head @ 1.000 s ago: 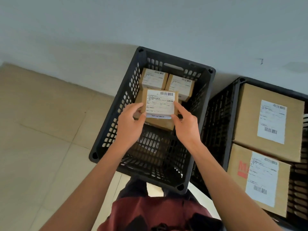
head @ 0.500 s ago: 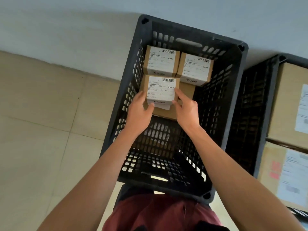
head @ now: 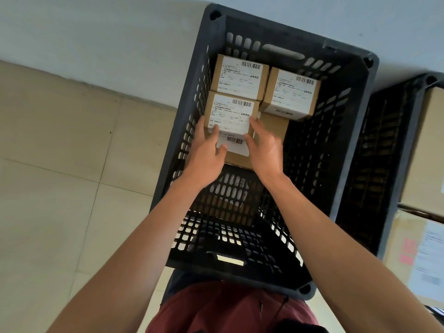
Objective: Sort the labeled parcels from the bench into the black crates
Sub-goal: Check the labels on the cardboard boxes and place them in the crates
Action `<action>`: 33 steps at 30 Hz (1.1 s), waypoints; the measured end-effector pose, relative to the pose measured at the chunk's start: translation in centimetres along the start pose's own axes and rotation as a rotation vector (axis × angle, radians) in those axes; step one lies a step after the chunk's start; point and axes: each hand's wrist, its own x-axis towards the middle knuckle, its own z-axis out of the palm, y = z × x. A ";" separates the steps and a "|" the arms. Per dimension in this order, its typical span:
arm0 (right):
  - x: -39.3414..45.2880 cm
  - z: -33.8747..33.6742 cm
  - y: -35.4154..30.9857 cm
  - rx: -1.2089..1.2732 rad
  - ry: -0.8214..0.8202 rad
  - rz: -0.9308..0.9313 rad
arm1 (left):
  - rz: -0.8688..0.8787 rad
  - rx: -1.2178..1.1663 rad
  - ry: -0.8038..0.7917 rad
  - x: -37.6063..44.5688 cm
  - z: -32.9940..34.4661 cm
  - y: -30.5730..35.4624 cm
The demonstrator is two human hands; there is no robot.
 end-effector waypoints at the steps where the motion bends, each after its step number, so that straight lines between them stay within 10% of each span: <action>1: 0.2 0.1 0.1 -0.024 -0.009 -0.002 | 0.001 0.044 -0.015 0.1 0.1 -0.1; 15: 0.7 -1.1 -1.7 -0.041 -0.036 0.162 | 0.027 0.241 -0.093 1.2 -1.3 -0.4; 22: -0.5 0.1 -2.4 -0.323 0.033 -0.176 | 0.150 0.545 -0.026 1.3 -1.0 -0.5; 33: -0.7 -0.4 -3.2 -0.453 -0.317 -0.108 | 0.158 0.604 -0.076 2.2 -1.4 0.2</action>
